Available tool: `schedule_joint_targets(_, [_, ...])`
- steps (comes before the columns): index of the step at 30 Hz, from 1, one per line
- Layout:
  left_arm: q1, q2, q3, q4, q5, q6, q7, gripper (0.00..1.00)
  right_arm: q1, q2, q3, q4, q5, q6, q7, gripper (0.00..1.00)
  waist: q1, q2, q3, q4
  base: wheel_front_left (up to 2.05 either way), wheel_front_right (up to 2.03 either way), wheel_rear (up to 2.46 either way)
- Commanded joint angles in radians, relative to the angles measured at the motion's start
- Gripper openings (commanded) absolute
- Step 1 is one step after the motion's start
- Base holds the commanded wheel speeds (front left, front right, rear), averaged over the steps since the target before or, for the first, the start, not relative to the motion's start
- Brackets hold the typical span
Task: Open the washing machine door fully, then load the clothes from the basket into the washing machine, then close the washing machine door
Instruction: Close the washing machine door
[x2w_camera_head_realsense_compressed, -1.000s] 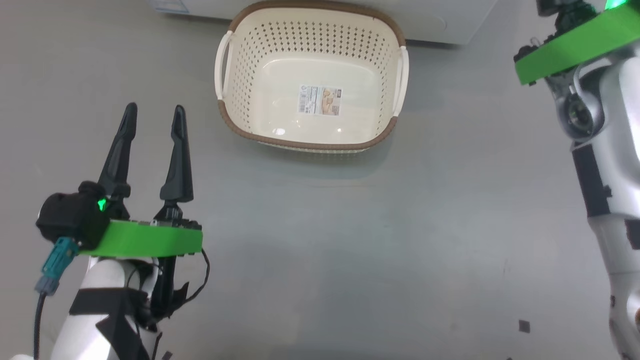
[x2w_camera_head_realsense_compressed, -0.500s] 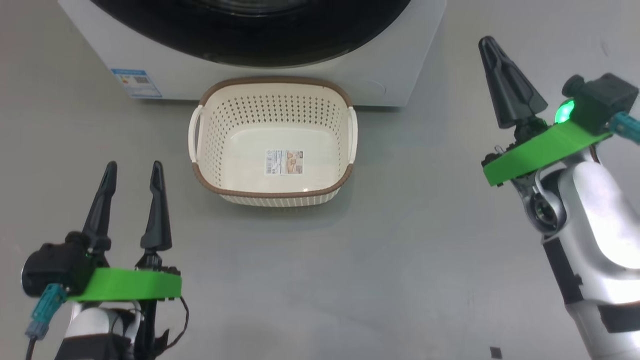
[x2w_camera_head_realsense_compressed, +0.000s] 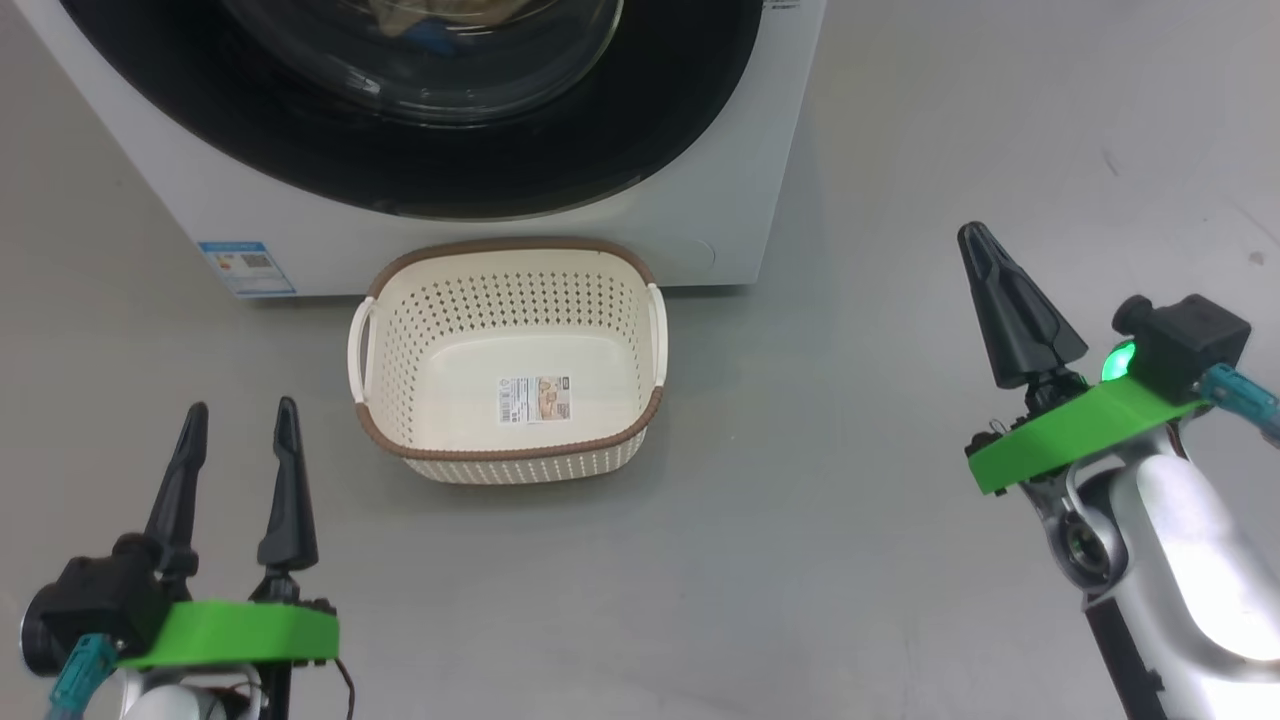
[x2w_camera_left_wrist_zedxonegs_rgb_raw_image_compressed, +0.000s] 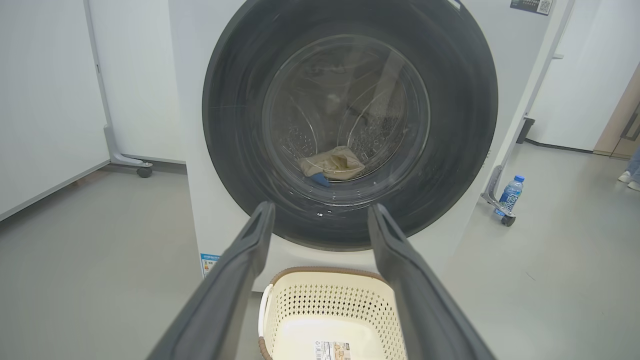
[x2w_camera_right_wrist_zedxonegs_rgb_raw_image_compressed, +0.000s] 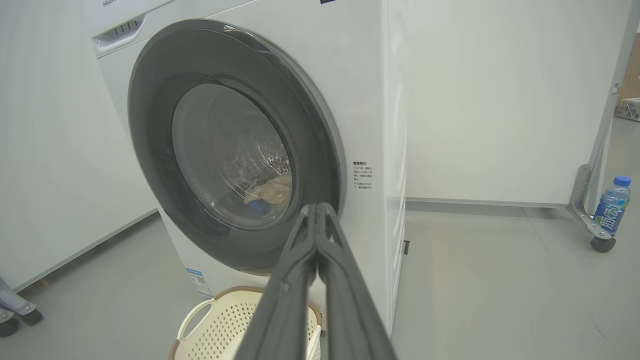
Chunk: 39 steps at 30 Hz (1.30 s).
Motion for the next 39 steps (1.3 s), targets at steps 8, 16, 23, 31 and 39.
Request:
schedule_joint_targets(8, [0.025, 0.025, 0.053, -0.024, 0.004, 0.005, -0.007, 1.0, 0.065, 0.017, -0.021, -0.063, -0.051, -0.004, -0.005, 1.0, 0.0001, -0.0001, -0.044, -0.038, 0.0, 0.0, 0.0])
schedule_joint_targets(16, [0.067, 0.021, 0.061, -0.026, 0.016, 0.022, -0.007, 1.0, 0.164, 0.04, -0.065, -0.109, -0.087, -0.004, -0.005, 1.0, 0.0001, -0.0001, -0.067, -0.06, 0.0, 0.0, 0.0])
schedule_joint_targets(23, [0.087, 0.017, 0.07, -0.026, 0.022, 0.036, -0.007, 1.0, 0.227, 0.046, -0.089, -0.129, -0.115, -0.004, -0.005, 1.0, 0.0001, -0.0001, -0.078, -0.066, 0.0, 0.0, 0.0])
schedule_joint_targets(31, [0.107, 0.014, 0.071, -0.023, 0.023, 0.042, -0.007, 1.0, 0.267, 0.057, -0.11, -0.14, -0.128, -0.004, -0.005, 1.0, 0.0001, -0.0001, -0.09, -0.06, 0.0, 0.0, 0.0])
schedule_joint_targets(39, [0.115, 0.021, 0.073, -0.017, 0.02, 0.048, -0.007, 1.0, 0.278, 0.062, -0.121, -0.145, -0.146, -0.004, -0.005, 1.0, 0.0001, -0.0001, -0.093, -0.05, 0.0, 0.0, 0.0])
